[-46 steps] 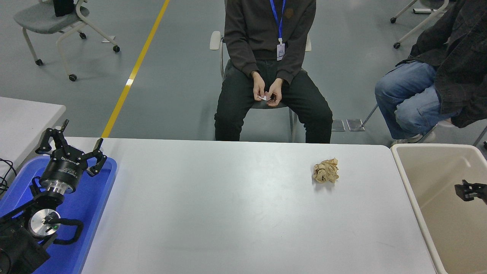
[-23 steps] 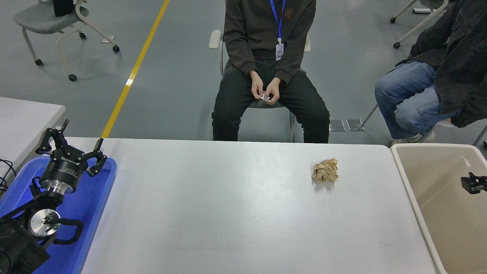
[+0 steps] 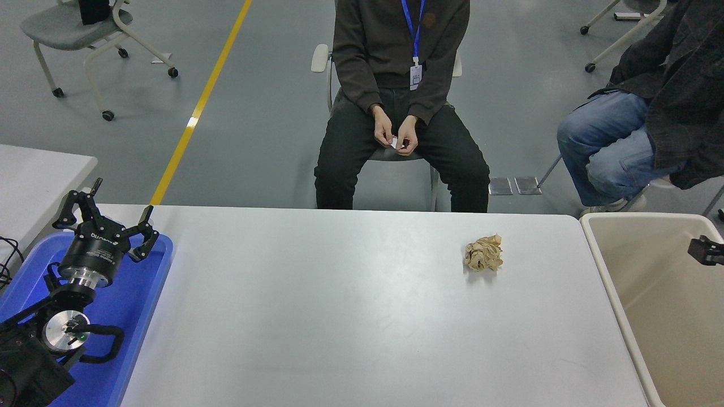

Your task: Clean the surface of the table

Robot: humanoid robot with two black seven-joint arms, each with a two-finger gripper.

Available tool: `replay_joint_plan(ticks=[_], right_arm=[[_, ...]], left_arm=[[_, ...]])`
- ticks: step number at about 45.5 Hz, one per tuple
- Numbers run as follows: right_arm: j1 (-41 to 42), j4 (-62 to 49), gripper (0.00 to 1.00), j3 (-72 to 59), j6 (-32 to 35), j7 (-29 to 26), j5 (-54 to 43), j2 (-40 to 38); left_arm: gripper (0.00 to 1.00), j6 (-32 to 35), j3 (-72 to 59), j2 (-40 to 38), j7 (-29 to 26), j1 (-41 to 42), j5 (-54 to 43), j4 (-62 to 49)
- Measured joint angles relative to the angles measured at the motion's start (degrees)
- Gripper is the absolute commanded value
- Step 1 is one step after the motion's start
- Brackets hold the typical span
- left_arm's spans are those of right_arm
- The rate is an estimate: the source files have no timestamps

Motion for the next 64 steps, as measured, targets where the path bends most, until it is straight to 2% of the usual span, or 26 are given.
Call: replay_joint_plan(ticks=[15, 25, 41, 51, 64], right_arm=[[-5.47, 15.56, 1.0, 35.96, -0.46, -0.41, 0.52, -0.62], [-8.31, 22.75, 1.0, 51.54, 1.85, -0.62, 4.89, 2.47], [-11.53, 29.36, 1.0, 62.66, 9.84, -0.08, 19.21, 7.1], [-13.37, 31.36, 1.0, 65.97, 14.57, 2.65, 21.68, 9.46], [-13.72, 29.73, 1.0, 66.91, 16.31, 6.61, 22.67, 12.64]], left_arm=[[1.0, 0.0, 0.0, 0.0, 0.02, 0.0, 0.0, 0.0], [1.0, 0.0, 0.0, 0.0, 0.02, 0.0, 0.0, 0.01], [1.0, 0.0, 0.0, 0.0, 0.0, 0.0, 0.0, -0.01], [1.0, 0.0, 0.0, 0.0, -0.01, 0.0, 0.0, -0.01], [1.0, 0.0, 0.0, 0.0, -0.01, 0.0, 0.0, -0.01]])
